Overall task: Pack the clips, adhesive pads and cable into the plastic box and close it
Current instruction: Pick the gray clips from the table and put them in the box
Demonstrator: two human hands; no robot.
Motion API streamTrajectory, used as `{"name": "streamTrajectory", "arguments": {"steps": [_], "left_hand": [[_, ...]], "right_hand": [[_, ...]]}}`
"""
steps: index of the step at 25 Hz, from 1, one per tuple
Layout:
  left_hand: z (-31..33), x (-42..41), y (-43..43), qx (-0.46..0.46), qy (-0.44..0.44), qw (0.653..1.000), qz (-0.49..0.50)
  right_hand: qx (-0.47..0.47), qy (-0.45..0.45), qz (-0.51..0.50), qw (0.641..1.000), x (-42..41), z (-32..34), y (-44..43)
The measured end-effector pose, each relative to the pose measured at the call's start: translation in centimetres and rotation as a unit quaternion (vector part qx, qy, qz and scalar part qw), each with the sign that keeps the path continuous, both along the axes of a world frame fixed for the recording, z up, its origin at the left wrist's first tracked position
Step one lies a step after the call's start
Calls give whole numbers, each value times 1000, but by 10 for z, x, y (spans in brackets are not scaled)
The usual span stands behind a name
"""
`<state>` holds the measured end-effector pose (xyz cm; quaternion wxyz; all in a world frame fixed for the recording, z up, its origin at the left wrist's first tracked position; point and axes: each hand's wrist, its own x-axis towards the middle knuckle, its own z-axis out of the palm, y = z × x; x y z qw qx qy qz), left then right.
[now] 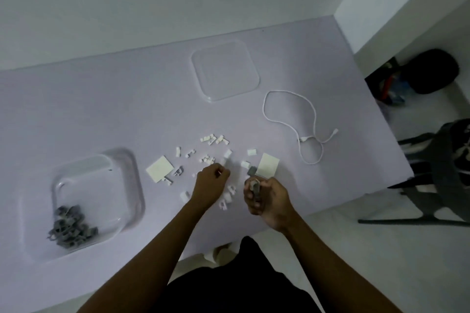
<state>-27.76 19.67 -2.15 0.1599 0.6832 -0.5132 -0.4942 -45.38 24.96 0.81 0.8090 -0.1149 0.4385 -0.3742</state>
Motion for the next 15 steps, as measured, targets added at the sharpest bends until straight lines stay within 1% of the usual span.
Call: {"name": "streamTrajectory", "arguments": {"steps": [1, 3, 7, 8, 10, 12, 13, 14, 15], "left_hand": [[-2, -17, -5, -50, -53, 995, -61], [-13, -46, -12, -102, -91, 982, -129], [-44, -77, -14, -124, -163, 948, -244], [-52, -79, -15, -124, -181, 942, -256], [-53, -80, -16, -120, -186, 942, -252], [-39, -80, -15, -103, -148, 957, -226], [-28, -78, -14, -82, -103, 972, -197], [-16, -71, -14, -45, -31, 986, -155], [-2, -62, -14, 20, 71, 991, -109]], "right_hand": [[-3, 4, -29, 1000, -10, 5, 0], [-18, 22, -78, 997, -29, 11, 1], [-21, 63, -138, 988, -50, 19, 13], [-15, 71, -151, 986, -52, 21, 16], [-5, 88, -171, 981, -52, 23, 21], [1, 97, -181, 979, -47, 25, 23], [5, 98, -183, 978, -43, 25, 22], [8, 96, -180, 979, -36, 26, 20], [12, 90, -179, 980, -28, 28, 18]]}}
